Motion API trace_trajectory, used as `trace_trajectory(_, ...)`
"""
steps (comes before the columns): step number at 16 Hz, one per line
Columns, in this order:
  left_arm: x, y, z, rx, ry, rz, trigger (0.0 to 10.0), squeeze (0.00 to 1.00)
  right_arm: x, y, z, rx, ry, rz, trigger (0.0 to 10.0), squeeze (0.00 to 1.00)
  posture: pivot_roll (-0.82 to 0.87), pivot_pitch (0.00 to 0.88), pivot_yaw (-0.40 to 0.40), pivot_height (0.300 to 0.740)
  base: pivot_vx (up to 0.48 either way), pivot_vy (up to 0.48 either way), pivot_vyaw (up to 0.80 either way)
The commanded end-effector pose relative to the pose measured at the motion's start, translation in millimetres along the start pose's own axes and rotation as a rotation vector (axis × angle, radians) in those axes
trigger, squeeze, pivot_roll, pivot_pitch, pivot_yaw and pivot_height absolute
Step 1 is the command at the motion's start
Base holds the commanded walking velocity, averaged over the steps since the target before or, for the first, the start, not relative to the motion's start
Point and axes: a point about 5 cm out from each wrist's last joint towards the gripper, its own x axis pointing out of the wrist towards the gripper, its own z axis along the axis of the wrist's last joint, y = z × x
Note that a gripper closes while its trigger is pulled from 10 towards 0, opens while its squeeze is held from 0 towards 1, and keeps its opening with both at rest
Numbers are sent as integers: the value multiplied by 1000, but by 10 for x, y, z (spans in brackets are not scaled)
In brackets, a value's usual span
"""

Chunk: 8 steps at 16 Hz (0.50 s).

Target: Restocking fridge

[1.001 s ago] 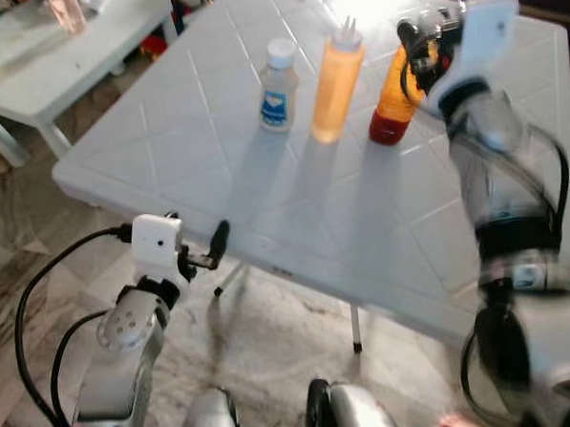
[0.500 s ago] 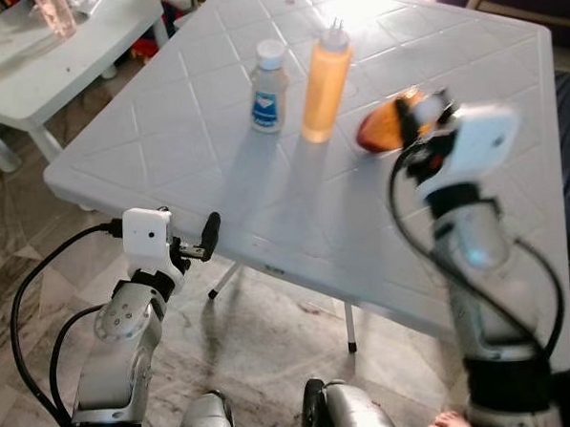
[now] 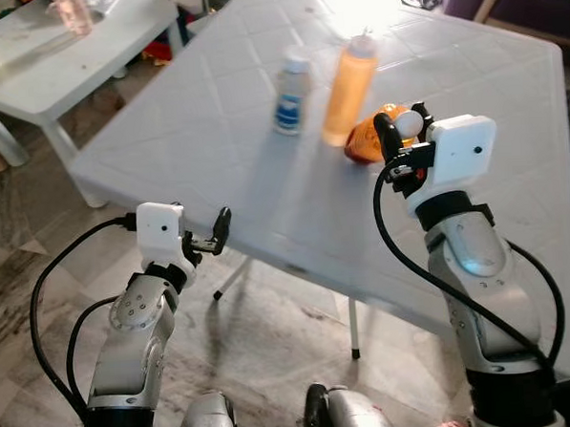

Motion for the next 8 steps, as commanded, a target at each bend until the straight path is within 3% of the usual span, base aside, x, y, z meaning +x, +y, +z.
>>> trace_trajectory(1,-9,-4,-39,-1,11,6,10000,0,-9,57,-36,15,31,37,10000,0,81,138,-77,740,0,480,0)
trace_trajectory(8,-1,-24,-67,-2,12,-5,10000,0,0,100,-25,24,31,57,10000,0,71,141,-75,740,0,480,0)
